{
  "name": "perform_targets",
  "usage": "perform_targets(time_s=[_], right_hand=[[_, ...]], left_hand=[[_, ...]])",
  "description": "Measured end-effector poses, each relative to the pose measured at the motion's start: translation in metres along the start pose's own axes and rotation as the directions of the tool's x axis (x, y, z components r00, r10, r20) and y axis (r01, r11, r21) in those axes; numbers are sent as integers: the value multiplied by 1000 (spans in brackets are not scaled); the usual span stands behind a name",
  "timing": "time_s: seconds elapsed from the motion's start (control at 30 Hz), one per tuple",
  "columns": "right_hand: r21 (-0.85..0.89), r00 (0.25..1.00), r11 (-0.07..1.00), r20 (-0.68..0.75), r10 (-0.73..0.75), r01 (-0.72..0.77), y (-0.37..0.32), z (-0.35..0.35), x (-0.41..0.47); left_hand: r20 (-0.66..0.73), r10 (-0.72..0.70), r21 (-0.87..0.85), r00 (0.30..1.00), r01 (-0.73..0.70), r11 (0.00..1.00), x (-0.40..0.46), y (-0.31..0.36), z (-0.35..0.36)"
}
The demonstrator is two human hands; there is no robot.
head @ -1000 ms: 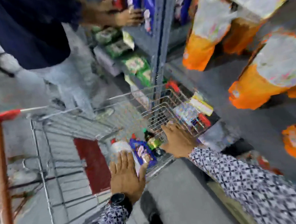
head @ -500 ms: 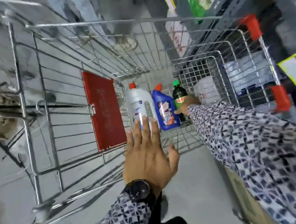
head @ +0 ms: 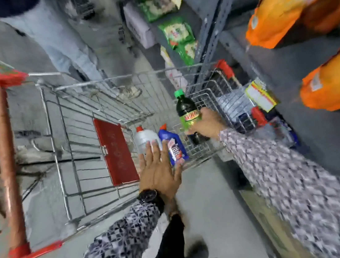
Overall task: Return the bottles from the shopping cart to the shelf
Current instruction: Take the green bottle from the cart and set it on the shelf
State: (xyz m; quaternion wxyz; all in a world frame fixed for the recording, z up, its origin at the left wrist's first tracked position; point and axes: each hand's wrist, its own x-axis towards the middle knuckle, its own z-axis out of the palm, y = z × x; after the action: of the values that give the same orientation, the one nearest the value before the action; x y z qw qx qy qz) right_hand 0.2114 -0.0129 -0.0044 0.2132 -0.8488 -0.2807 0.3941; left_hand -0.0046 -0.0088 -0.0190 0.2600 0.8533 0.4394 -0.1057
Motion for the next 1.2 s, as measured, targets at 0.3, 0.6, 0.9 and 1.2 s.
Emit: perform_targets(time_s=[0.3,0.6,0.9,1.2], right_hand=[[137,657,899,-729,-193,416,-12,-202,-287],[-1,11,913,-1000,-6,409,59,-294,-503],[199,-239,937,-932,272,288,141,-286,-554],[294,-302,929,-886,353,223,191,-323,-552]], left_hand=[[-606,571,107,553,-655,748,-87,197,-170],[-427,900,281,86,-934,222,-153,421,-211],[49,961,399,272,-887,231,-126,533,-168],[79,952,407,294,-882,239,-126,531,-168]])
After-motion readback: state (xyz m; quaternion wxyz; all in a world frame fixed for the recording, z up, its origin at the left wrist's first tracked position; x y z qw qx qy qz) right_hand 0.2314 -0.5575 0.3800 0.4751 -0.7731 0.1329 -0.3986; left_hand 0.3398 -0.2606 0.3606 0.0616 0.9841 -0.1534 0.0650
